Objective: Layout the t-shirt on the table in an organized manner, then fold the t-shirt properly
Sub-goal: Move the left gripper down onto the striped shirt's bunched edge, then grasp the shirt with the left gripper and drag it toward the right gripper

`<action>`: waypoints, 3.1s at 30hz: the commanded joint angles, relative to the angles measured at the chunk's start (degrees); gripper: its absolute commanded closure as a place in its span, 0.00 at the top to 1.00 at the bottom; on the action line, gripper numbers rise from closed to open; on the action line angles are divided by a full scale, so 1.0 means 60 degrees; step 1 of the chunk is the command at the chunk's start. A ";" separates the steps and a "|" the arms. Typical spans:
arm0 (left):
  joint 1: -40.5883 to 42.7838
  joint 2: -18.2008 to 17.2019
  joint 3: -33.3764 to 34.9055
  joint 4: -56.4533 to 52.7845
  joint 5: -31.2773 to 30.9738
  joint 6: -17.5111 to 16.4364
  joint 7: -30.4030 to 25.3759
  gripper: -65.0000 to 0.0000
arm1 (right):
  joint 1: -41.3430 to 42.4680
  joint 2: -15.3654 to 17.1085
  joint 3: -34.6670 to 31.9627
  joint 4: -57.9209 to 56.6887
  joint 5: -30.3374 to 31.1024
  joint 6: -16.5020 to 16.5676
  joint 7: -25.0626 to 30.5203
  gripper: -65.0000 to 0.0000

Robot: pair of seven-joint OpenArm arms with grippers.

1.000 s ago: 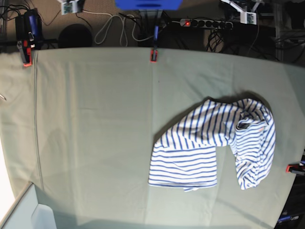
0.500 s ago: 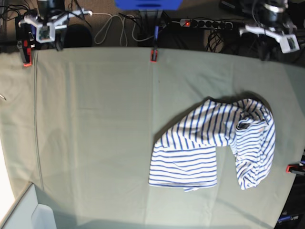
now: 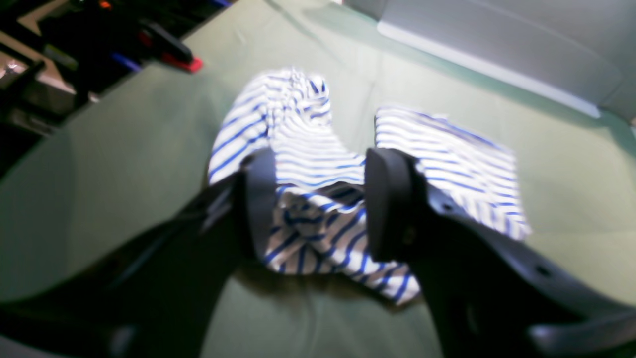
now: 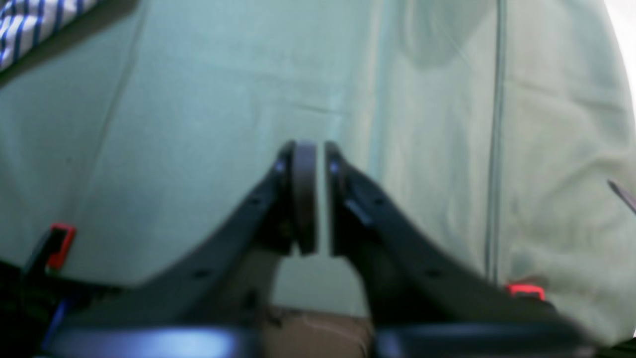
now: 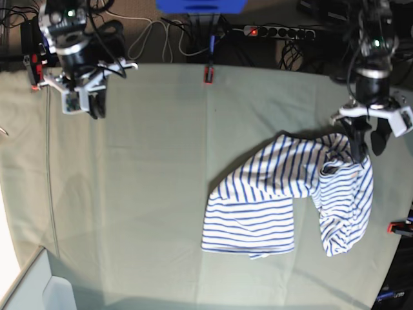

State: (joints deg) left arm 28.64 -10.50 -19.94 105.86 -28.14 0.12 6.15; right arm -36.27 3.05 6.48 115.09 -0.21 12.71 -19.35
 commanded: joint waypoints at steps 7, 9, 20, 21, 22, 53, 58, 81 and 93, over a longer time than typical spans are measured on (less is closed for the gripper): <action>-0.0855 0.0249 -0.0815 -0.0611 0.0009 -0.0027 0.0960 0.51 | 0.1423 0.0041 -0.0223 0.0123 0.0013 0.0819 -0.0796 0.42; -0.0855 0.0322 -0.1387 -0.0904 0.0009 -0.0042 0.0975 0.51 | 0.2023 0.0041 -0.0589 -0.0068 0.0013 0.0819 -0.1104 0.44; -0.0415 0.0322 -0.2764 -0.1490 0.0067 -0.0057 0.0989 0.51 | 0.5540 0.0027 -0.3783 -0.2852 0.0013 0.0819 -0.1529 0.60; -0.0415 0.0351 -0.2764 -0.1490 0.0082 -0.0057 0.0989 0.51 | 0.5833 0.0027 -0.4091 -0.3277 0.0013 0.0819 -0.1514 0.61; -0.0415 0.0366 -0.2749 -0.1476 0.0082 -0.0057 0.0989 0.51 | 0.6184 0.0027 -0.4355 -0.3716 0.0013 0.0819 -0.1500 0.61; -0.4474 0.0937 -0.1255 -0.4802 0.0097 -0.0042 0.1561 0.51 | 0.5906 0.1169 -0.4648 -0.5342 -0.0017 0.0819 -0.0078 0.61; -0.4928 0.0908 -0.1255 -0.5446 0.0097 -0.0042 0.1561 0.45 | 0.5789 0.1184 -0.4648 -0.5342 -0.0017 0.0819 -0.0049 0.61; -0.6496 0.0879 -0.0522 -0.2882 0.0111 0.0002 0.2484 0.01 | 0.8104 0.0188 -0.4692 -0.6339 -0.0017 0.0819 -0.0020 0.62; -0.9235 0.0483 0.0020 -0.6443 -0.0533 -0.0057 0.2909 0.44 | 0.8265 -0.0179 -0.4926 -0.6456 -0.0017 0.0819 -0.0020 0.68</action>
State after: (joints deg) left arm -25.43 -6.61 -19.68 66.06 -31.24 -0.01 24.82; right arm 12.16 2.04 -23.22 75.31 -1.02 17.10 -20.73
